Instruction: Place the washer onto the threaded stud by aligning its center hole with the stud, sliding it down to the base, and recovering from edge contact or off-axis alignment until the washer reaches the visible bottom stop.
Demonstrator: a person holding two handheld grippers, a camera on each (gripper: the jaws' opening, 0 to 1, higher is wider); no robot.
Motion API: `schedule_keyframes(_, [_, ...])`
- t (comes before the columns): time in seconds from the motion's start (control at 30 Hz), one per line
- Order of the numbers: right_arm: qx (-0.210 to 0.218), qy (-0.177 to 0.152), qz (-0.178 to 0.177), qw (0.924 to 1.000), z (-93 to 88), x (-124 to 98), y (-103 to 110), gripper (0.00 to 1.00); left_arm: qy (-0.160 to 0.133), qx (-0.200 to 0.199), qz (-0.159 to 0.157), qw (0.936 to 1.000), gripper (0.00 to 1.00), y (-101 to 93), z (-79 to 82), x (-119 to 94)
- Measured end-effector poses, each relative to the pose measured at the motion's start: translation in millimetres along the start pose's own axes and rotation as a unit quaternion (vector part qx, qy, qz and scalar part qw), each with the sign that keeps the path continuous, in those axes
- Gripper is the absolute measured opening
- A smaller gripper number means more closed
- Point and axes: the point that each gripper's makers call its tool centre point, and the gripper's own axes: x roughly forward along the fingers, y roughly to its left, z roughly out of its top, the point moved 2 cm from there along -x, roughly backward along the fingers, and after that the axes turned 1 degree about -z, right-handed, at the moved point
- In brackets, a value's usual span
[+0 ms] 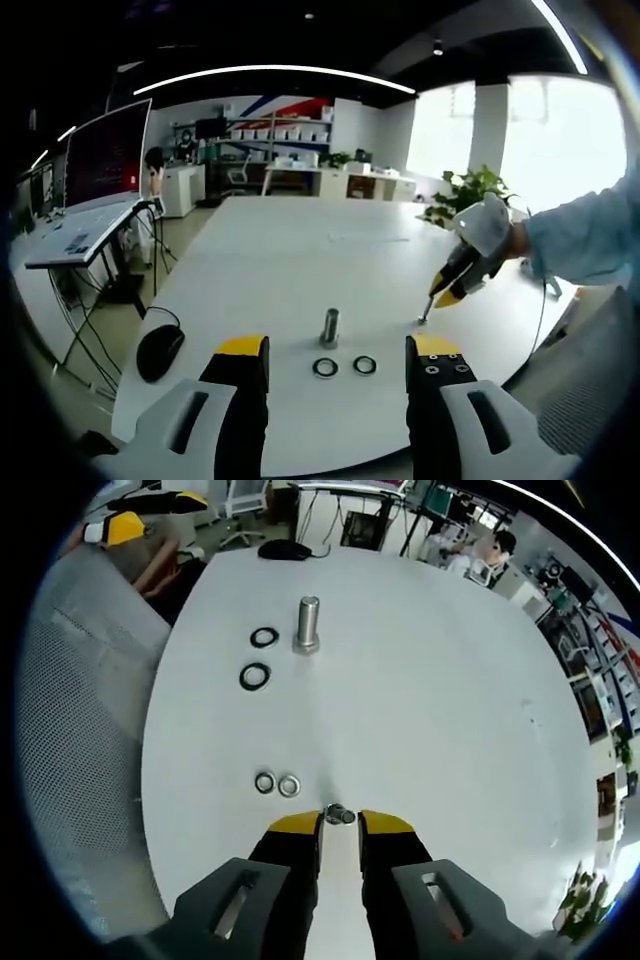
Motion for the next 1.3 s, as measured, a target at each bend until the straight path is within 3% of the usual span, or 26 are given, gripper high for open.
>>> schedule_keyframes(0.3, [-0.006,-0.008,-0.008,0.9999,6.2,-8,1,0.17,0.000,0.000,0.000,1.0000,0.53,-0.3,0.1,0])
schedule_keyframes(0.5, [-0.013,-0.025,-0.007,0.9996,19.4,-13,8,0.17,0.001,0.001,-0.001,1.0000,0.53,-0.8,-0.1,0])
schedule_keyframes(0.9, [0.000,-0.018,0.025,0.9995,19.0,7,32,0.17,0.000,0.000,0.000,1.0000,0.53,-0.6,-0.1,0])
schedule_keyframes(1.3, [0.021,-0.002,0.063,0.9978,6.5,28,56,0.17,0.005,0.002,-0.002,1.0000,0.53,-1.1,-1.3,1])
